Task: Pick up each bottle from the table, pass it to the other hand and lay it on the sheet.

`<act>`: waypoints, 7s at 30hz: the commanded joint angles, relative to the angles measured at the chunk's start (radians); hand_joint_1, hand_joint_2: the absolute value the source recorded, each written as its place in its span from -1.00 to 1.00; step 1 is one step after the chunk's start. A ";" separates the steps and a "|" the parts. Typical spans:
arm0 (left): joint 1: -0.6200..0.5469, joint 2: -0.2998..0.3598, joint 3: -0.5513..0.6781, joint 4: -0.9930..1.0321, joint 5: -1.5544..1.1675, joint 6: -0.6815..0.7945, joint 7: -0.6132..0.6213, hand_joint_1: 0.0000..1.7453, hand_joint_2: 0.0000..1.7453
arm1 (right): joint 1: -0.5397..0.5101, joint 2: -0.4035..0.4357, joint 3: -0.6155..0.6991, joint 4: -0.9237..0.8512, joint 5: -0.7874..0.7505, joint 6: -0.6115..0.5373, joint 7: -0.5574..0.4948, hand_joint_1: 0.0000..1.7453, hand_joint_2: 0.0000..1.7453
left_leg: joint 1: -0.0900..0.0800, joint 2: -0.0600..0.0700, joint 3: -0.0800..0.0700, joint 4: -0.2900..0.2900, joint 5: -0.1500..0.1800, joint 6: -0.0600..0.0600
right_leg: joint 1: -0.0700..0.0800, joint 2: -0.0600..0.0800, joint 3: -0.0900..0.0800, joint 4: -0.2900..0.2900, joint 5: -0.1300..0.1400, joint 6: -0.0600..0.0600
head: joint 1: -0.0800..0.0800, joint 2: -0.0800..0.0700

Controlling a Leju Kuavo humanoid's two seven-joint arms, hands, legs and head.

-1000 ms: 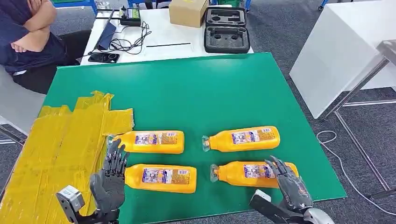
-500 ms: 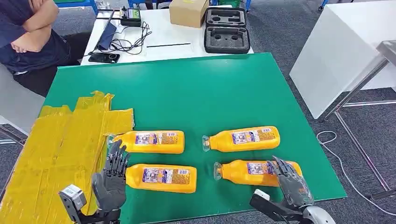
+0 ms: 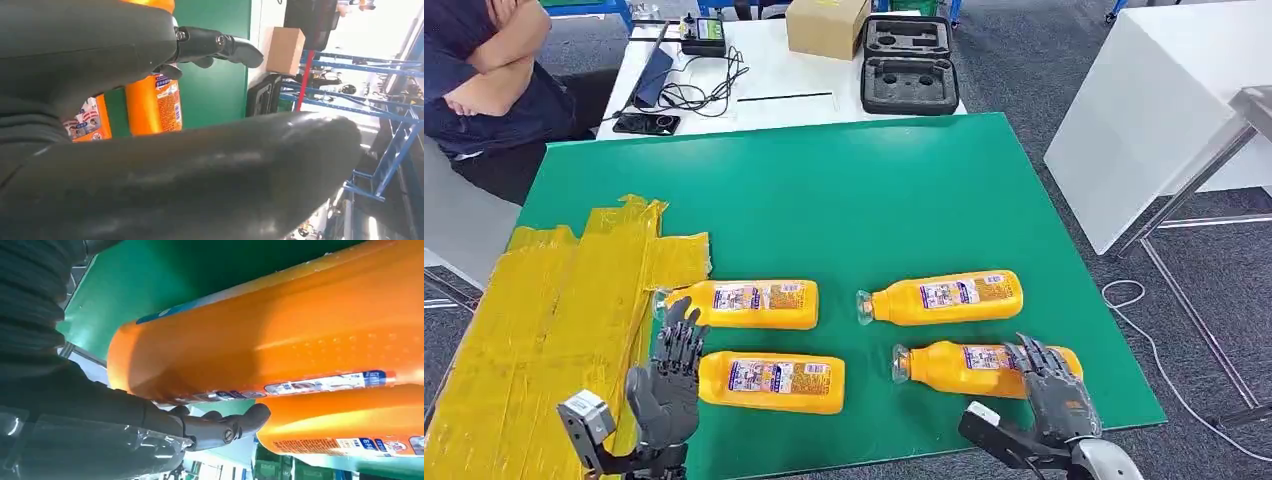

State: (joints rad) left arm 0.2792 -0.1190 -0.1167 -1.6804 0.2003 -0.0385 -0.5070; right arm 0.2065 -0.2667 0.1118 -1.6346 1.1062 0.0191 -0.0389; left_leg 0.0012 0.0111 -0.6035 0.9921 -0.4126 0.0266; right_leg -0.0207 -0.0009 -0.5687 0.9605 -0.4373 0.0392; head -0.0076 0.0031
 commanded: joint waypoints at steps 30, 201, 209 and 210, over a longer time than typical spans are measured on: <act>0.011 -0.047 0.064 0.029 -0.011 -0.041 0.031 -1.00 -1.00 | -0.066 0.132 -0.108 0.013 0.056 -0.013 -0.095 -1.00 1.00 | 0.001 0.001 0.003 0.000 -0.002 -0.001 | 0.001 0.002 0.003 0.000 -0.001 -0.002 | 0.000 0.000; -0.122 -0.046 0.108 -0.058 0.256 0.111 0.043 -1.00 1.00 | -0.541 0.506 0.634 0.484 -0.588 -0.094 -0.198 1.00 1.00 | 0.002 -0.002 0.005 0.000 0.001 -0.001 | 0.002 -0.001 0.006 0.000 -0.001 -0.002 | 0.000 0.000; -0.108 -0.059 0.100 -0.073 0.256 0.097 0.062 -1.00 1.00 | -0.534 0.510 0.633 0.502 -0.579 -0.082 -0.197 1.00 1.00 | 0.002 -0.002 0.006 0.000 0.001 -0.002 | 0.002 -0.002 0.006 0.000 -0.001 -0.003 | 0.000 0.000; -0.108 -0.059 0.100 -0.073 0.256 0.097 0.062 -1.00 1.00 | -0.534 0.510 0.633 0.502 -0.579 -0.082 -0.197 1.00 1.00 | 0.002 -0.002 0.005 -0.001 0.001 -0.002 | 0.002 -0.002 0.006 -0.001 -0.001 -0.002 | 0.000 0.000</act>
State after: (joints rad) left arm 0.2015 -0.1473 -0.0633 -1.7514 0.4501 0.0564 -0.4524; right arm -0.3327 0.2750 0.7015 -1.1818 0.5215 -0.0790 -0.2277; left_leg 0.0019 0.0117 -0.6014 0.9921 -0.4106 0.0263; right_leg -0.0200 -0.0009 -0.5669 0.9614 -0.4374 0.0387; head -0.0076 0.0031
